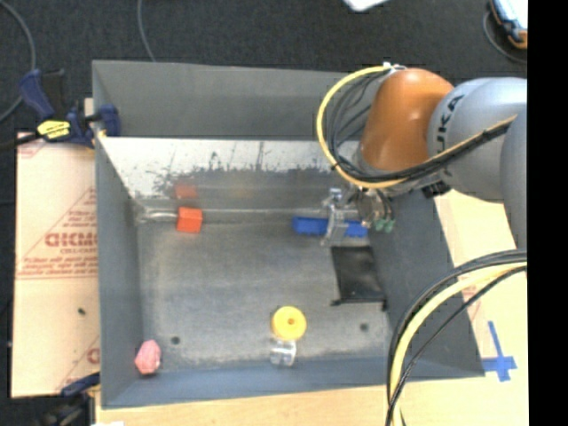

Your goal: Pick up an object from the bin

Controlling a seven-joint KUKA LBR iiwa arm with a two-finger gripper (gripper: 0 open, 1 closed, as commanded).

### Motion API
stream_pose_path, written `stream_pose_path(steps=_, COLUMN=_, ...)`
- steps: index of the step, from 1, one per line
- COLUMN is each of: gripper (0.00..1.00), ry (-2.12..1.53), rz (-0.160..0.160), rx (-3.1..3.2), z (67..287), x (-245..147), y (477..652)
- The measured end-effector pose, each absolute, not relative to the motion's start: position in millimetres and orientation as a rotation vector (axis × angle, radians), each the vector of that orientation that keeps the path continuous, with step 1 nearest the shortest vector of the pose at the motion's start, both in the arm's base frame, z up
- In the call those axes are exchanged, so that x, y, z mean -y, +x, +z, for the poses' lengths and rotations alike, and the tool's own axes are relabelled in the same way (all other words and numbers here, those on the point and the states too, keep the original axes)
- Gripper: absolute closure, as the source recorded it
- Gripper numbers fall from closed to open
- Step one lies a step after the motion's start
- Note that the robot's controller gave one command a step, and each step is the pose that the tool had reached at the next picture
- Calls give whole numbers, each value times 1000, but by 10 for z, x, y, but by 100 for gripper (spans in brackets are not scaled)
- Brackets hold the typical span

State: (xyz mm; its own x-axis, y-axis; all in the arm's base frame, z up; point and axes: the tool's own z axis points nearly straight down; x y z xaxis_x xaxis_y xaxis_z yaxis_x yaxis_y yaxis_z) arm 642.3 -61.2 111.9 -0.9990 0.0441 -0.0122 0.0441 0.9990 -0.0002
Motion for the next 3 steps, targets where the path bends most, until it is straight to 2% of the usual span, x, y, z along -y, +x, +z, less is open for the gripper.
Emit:
stream_pose_path(steps=2, gripper=100, ry=69, rz=0, rx=-3133, z=1239, x=611, y=6413)
stream_pose_path(steps=3, gripper=100, ry=69, rz=0, rx=-3137, z=1458, x=611, y=6403)
